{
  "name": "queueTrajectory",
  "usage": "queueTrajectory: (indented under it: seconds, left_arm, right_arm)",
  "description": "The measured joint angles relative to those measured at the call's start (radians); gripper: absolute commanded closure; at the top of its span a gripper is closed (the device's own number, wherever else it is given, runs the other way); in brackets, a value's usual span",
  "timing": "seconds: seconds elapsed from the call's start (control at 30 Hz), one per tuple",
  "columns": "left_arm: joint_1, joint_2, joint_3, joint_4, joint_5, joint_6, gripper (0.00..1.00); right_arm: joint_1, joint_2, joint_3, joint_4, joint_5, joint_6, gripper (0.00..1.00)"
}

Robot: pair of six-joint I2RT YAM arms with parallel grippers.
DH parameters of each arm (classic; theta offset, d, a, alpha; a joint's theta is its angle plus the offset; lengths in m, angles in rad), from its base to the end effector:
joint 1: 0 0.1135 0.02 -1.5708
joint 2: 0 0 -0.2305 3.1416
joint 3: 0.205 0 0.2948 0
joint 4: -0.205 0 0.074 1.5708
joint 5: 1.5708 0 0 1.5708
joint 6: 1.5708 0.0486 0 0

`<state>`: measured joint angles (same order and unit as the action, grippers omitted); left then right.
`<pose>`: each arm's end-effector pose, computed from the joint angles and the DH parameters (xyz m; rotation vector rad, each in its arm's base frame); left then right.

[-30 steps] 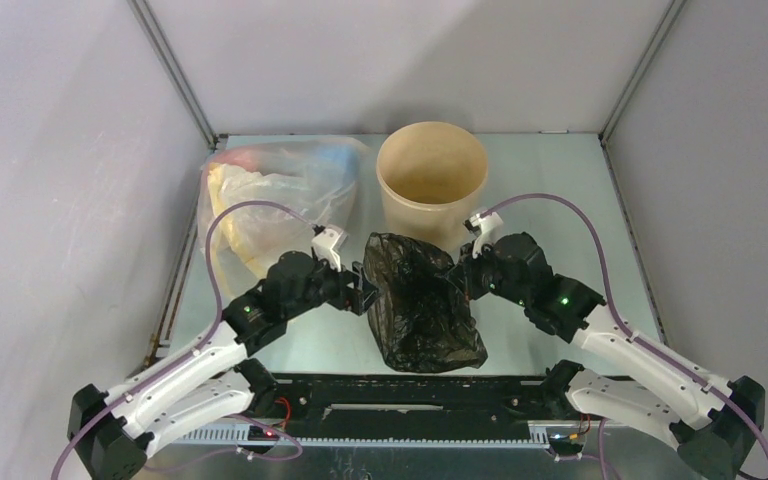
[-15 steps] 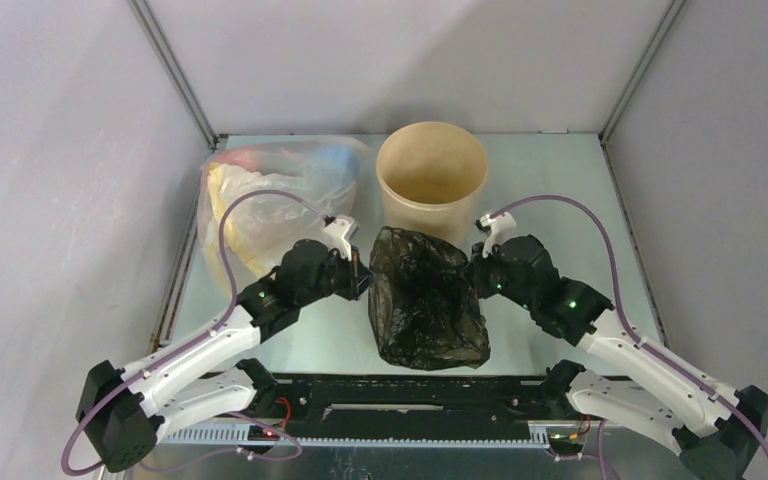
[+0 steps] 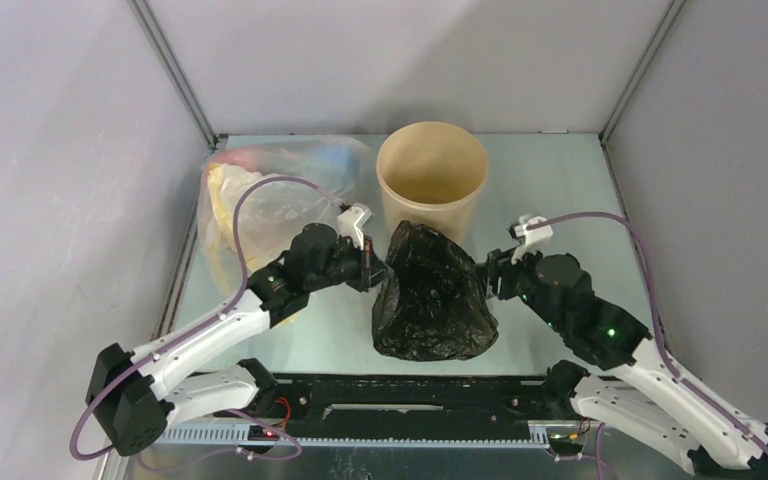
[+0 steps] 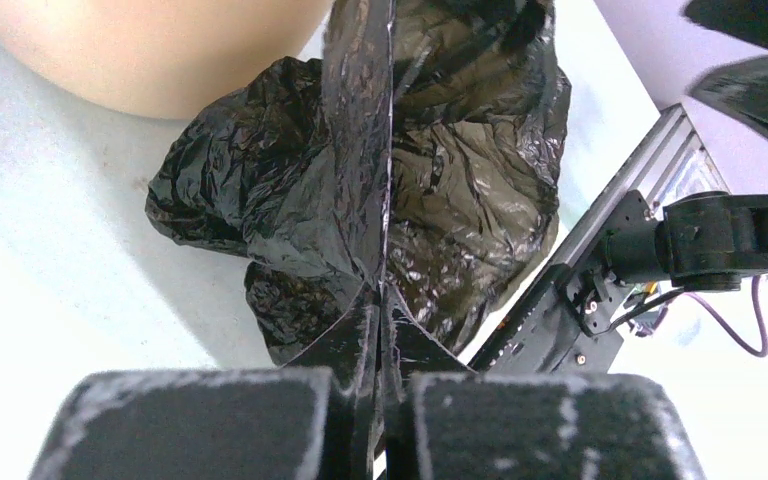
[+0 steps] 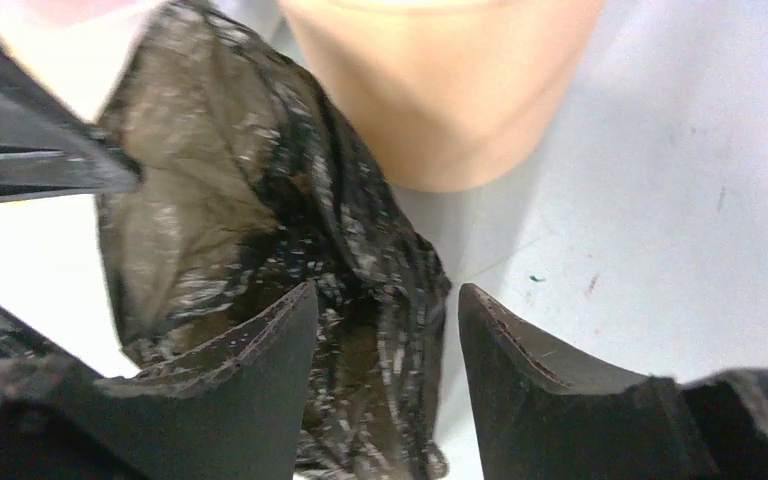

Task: Put the trash bags into the trash bin

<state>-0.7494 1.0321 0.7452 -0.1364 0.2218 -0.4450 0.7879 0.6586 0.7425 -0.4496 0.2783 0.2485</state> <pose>0.2169 -0.2164 0.2374 0.4717 2.0701 -0.9646 0.1738 0.1558 0.2954 -0.3361 1.9158 0.4241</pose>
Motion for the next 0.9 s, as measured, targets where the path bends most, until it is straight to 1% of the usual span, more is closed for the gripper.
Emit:
queueTrajectory:
  seconds: [0.1, 0.2, 0.23, 0.3, 0.33, 0.5, 0.6, 0.73, 0.9]
  left_arm:
    - [0.0, 0.028, 0.006, -0.001, 0.012, -0.004, 1.0]
    - [0.0, 0.047, 0.018, -0.001, 0.023, -0.015, 1.0]
    - [0.0, 0.048, 0.022, -0.001, 0.024, -0.019, 1.0]
    - [0.0, 0.05, 0.031, -0.001, 0.029, -0.027, 1.0]
    - [0.0, 0.05, 0.035, -0.001, 0.031, -0.031, 1.0]
    - [0.0, 0.05, 0.041, 0.0, 0.052, -0.053, 1.0]
    - [0.0, 0.05, 0.041, 0.0, 0.065, -0.063, 1.0]
    - [0.0, 0.05, 0.042, -0.001, 0.078, -0.074, 1.0]
    - [0.0, 0.05, 0.054, -0.002, 0.079, -0.08, 1.0]
  right_arm:
    - [0.057, -0.061, -0.009, 0.006, -0.001, -0.016, 0.5]
    - [0.138, -0.098, -0.021, 0.029, 0.005, -0.036, 0.65]
    - [0.174, -0.097, -0.026, 0.045, 0.016, -0.043, 0.73]
    - [0.236, -0.075, -0.035, 0.073, 0.036, -0.059, 0.94]
    - [0.267, -0.052, -0.04, 0.089, 0.048, -0.068, 1.0]
    - [0.406, 0.131, -0.053, 0.194, 0.137, -0.112, 1.0]
    - [0.466, 0.255, -0.089, 0.301, 0.184, -0.156, 1.0]
    - [0.483, 0.358, -0.132, 0.429, 0.213, -0.197, 1.0]
    - [0.467, 0.462, -0.192, 0.614, 0.23, -0.214, 1.0]
